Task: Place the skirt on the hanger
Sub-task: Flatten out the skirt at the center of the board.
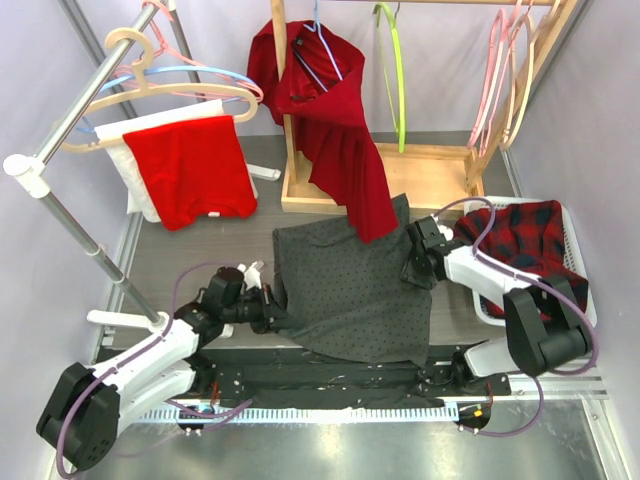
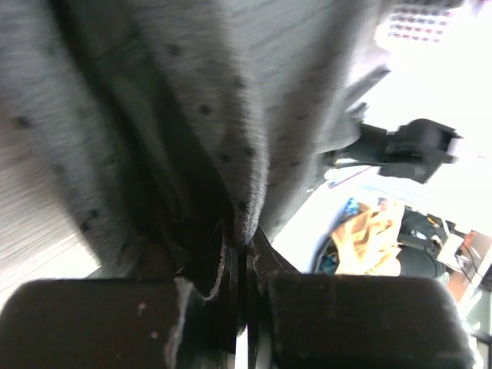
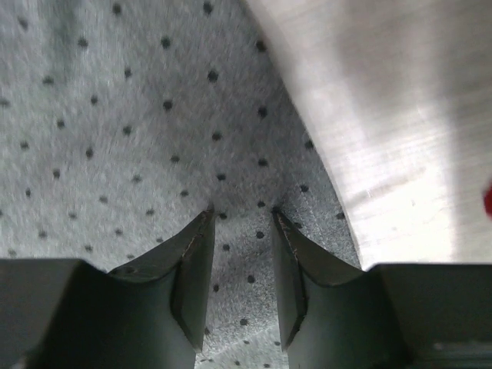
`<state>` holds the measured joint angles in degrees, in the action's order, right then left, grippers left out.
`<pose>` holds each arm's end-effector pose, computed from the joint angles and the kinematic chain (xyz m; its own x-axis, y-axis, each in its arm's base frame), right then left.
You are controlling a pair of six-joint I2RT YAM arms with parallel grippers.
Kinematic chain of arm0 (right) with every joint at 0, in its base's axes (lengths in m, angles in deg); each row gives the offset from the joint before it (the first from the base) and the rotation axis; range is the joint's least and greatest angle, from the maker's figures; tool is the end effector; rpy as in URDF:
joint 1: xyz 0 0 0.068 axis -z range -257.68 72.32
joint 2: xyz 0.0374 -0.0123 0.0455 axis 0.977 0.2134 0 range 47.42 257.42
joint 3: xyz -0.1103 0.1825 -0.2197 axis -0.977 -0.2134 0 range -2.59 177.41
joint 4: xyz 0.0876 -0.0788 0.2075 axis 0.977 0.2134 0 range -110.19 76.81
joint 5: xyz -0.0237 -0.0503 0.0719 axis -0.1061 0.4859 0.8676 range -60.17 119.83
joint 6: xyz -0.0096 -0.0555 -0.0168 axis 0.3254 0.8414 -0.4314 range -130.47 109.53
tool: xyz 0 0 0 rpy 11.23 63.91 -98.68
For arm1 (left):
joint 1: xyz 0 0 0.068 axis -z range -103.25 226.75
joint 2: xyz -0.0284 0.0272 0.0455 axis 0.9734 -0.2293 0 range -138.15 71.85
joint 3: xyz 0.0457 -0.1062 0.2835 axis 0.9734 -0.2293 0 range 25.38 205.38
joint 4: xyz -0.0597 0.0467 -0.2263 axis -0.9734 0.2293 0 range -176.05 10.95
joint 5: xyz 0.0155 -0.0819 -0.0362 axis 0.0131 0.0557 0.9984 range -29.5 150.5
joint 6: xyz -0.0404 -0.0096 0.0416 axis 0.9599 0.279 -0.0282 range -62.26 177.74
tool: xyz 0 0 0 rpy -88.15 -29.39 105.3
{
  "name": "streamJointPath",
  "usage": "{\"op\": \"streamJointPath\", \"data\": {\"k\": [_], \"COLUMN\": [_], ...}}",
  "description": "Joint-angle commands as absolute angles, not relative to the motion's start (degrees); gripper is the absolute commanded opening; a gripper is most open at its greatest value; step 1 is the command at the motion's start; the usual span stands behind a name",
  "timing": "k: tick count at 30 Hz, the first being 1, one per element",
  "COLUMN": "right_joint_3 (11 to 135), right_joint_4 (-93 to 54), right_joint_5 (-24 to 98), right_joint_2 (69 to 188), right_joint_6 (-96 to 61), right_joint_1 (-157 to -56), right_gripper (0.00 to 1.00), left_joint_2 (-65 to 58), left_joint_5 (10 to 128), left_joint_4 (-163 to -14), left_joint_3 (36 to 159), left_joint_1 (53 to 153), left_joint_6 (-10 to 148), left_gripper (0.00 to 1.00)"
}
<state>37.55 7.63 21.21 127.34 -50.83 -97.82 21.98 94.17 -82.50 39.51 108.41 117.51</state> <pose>0.2086 0.0696 0.2050 -0.8472 0.3713 -0.3801 0.3436 0.9285 0.1411 0.0953 -0.0865 0.1922 -0.9644 -0.2500 -0.0864 -0.0618 0.5305 -0.8454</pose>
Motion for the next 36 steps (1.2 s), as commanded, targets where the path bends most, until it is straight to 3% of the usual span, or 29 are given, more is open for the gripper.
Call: {"op": "streamJointPath", "data": {"k": [1, 5, 7, 8, 9, 11, 12, 13, 20, 28, 36], "right_joint_3": [41.5, 43.6, 44.0, 44.1, 44.2, 44.8, 45.0, 45.6, 46.5, 43.0, 39.3], "right_joint_4": [3.3, 3.2, 3.1, 3.1, 3.3, 4.0, 4.3, 4.6, 5.8, 0.2, -6.7], "right_joint_5": [16.0, 14.4, 14.8, 15.0, 15.1, 15.9, 16.2, 16.8, 17.7, 22.0, 27.4], "right_joint_2": [133.4, 135.9, 135.0, 134.3, 133.7, 131.6, 130.9, 129.8, 126.8, 125.3, 124.1], "right_joint_6": [-48.9, -49.2, -49.4, -49.2, -49.1, -48.3, -48.0, -47.4, -46.9, -47.4, -46.7], "right_joint_1": [-98.1, -98.1, -98.1, -98.2, -98.1, -98.1, -98.2, -98.2, -101.7, -109.0, -118.6], "right_gripper": [0.39, 0.38, 0.38, 0.39, 0.4, 0.43, 0.43, 0.45, 0.46, 0.44, 0.43], "left_joint_2": [20.3, 17.2, 15.5, 14.7, 14.7, 15.9, 16.5, 17.0, 13.0, -6.0, -20.5], "left_joint_5": [92.0, 81.0, 79.3, 78.3, 76.9, 72.0, 70.0, 67.9, 55.2, 58.0, 60.1], "left_joint_4": [-74.8, -64.4, -62.5, -62.3, -61.5, -57.7, -56.4, -53.3, -49.9, -59.8, -70.0], "left_joint_3": [37.5, 40.3, 42.4, 43.2, 45.6, 48.3, 51.5, 53.2, 69.7, 77.9, 82.5], "left_joint_1": [110.2, 112.7, 112.9, 112.9, 112.8, 112.9, 112.9, 112.9, 112.7, 108.6, 103.3], "left_joint_6": [116.6, 115.1, 114.1, 113.6, 113.2, 112.7, 111.8, 111.4, 107.4, 104.1, 101.7], "left_gripper": [0.0, 0.0, 0.11, 0.2, 0.41, 0.59, 0.82, 0.84, 0.9, 0.69, 0.65]}}
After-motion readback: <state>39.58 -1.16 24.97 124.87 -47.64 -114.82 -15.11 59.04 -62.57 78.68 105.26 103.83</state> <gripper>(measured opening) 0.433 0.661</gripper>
